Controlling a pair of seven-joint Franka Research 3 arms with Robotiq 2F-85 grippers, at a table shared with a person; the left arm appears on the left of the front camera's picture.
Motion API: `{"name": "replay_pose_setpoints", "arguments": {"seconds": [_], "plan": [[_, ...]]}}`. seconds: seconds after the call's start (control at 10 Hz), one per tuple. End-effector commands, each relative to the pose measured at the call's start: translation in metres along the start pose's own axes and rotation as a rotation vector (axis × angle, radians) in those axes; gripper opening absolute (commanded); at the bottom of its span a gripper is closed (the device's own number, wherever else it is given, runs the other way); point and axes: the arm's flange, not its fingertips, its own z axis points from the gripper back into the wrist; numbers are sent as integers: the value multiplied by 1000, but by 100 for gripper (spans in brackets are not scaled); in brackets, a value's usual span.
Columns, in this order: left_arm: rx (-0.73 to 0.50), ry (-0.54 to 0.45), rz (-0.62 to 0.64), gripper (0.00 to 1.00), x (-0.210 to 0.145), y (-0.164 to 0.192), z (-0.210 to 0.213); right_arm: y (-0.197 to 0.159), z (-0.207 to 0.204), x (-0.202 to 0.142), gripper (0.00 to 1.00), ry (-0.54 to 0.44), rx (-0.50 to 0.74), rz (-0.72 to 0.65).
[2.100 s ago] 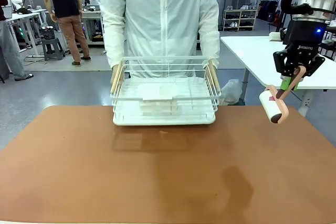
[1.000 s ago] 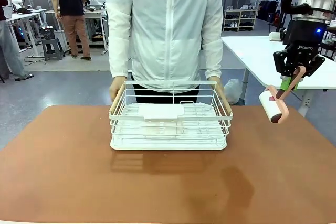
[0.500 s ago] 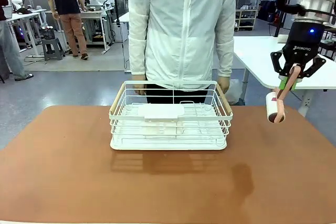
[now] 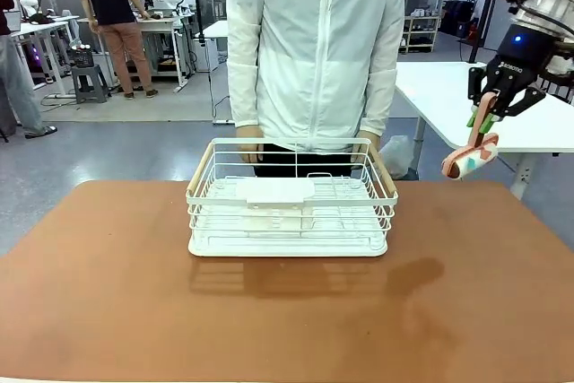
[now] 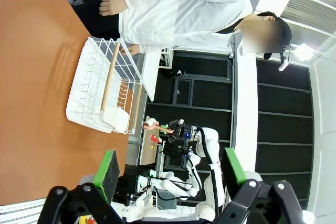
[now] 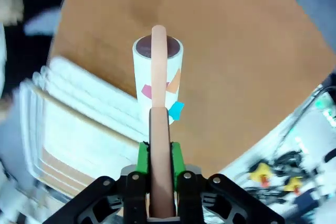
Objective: Clean the table.
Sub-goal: Place the Lint Roller down when the Dish drying rack is positioned in the middle of the table.
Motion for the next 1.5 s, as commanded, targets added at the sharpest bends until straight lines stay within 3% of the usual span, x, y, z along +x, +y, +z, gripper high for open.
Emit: {"name": "replay_pose_setpoints", "arguments": {"seconds": [0.0, 0.3, 0.8, 1.4], "plan": [[-17, 8, -8, 100, 0, -1, 3, -5, -32, -16, 21, -131, -27, -149], [-17, 8, -8, 100, 0, -1, 3, 3, -72, 2, 21, -151, 102, -251], [-17, 8, -8, 100, 0, -1, 3, -13, -115, 28, 21, -38, 270, -314], [-17, 8, -8, 100, 0, -1, 3, -25, -144, 43, 21, 45, 242, -365]]}}
